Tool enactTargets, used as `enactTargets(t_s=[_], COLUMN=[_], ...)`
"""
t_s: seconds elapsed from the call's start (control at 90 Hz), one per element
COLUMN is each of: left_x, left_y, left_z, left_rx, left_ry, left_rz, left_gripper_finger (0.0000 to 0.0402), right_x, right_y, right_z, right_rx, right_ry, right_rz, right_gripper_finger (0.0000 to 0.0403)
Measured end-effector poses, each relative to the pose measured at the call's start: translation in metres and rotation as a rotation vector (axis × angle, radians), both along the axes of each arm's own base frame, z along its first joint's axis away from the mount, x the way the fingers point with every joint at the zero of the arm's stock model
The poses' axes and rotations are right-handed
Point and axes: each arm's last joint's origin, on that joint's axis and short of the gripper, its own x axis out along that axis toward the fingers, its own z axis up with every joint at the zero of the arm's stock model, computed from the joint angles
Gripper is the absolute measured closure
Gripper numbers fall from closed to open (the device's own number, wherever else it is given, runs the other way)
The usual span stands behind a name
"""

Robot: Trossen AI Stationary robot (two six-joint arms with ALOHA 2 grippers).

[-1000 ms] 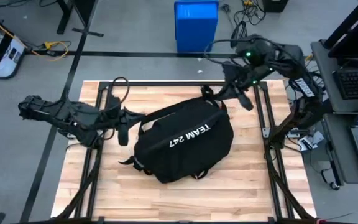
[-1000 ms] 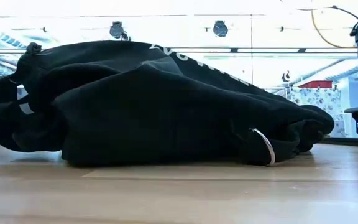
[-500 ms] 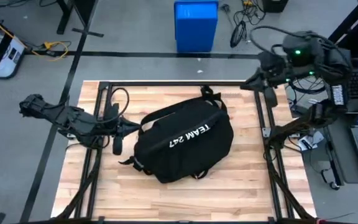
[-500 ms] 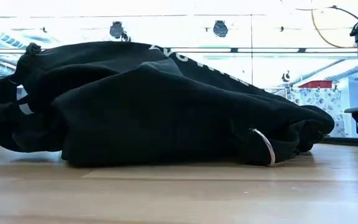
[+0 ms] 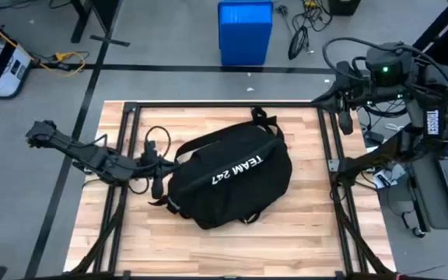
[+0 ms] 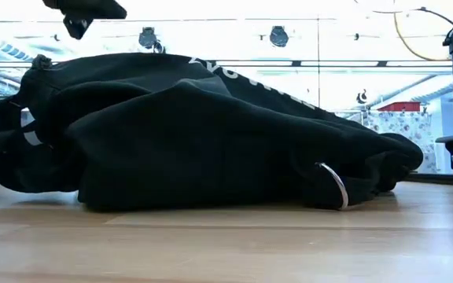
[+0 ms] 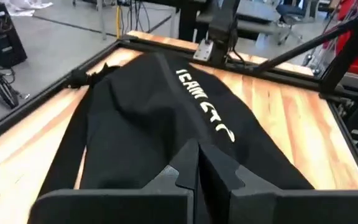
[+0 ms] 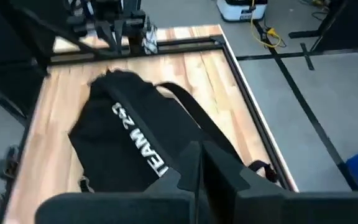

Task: Unpack backpack
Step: Return to Home Position

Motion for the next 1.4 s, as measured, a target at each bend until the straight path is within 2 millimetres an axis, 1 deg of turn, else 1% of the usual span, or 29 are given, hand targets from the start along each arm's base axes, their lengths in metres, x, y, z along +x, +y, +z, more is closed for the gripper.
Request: enactTargets(t_s=[0.133,0.244,0.467,0.589,0.711,0.833,0.967,1.044,1.133,1.289,1.344,1.4], left_x=[0.000,0.000,0.001,0.002,0.001,-0.002,-0.002,-0.004,-0.007,-0.012,-0.013,-0.014], left_y=[0.002,0.002,-0.003,-0.011,-0.020,-0.029,-0.032,-0.035,-0.037,-0.038,-0.040,-0.042], left_z=[0.000,0.000,-0.002,-0.004,-0.007,-0.006,0.001,0.002,0.001,-0.002,-0.004,-0.009], left_rx=[0.069,0.100,0.075,0.072,0.074,0.015,-0.002,0.003,0.049,0.097,0.094,0.095], left_ry=[-0.028,-0.023,-0.012,-0.001,0.022,-0.003,-0.080,-0.088,-0.088,-0.076,-0.077,-0.071], left_rz=[0.034,0.041,-0.032,-0.080,-0.153,-0.198,-0.165,-0.153,-0.113,-0.019,-0.028,-0.034], left_gripper_finger=[0.0401,0.0401,0.0401,0.0401,0.0401,0.0401,0.0401,0.0401,0.0401,0.0401,0.0401,0.0401], right_x=[0.006,0.008,0.016,0.022,0.028,0.025,0.023,0.018,0.005,-0.031,-0.046,-0.061], right_y=[-0.006,-0.007,-0.010,-0.012,-0.012,-0.010,-0.008,-0.006,0.001,0.017,0.024,0.030], right_z=[-0.008,-0.010,-0.020,-0.030,-0.041,-0.048,-0.048,-0.047,-0.043,-0.032,-0.033,-0.036], right_rx=[-0.120,-0.134,-0.117,-0.130,-0.101,-0.026,0.006,0.041,0.069,0.094,0.116,0.143], right_ry=[0.082,0.093,0.143,0.198,0.241,0.239,0.202,0.191,0.141,0.019,-0.026,-0.082], right_rz=[-0.021,-0.020,0.009,0.046,0.073,0.076,0.056,0.025,0.026,0.003,-0.002,-0.014], right_gripper_finger=[0.0403,0.0403,0.0403,0.0403,0.0403,0.0403,0.0403,0.0403,0.0403,0.0403,0.0403,0.0403])
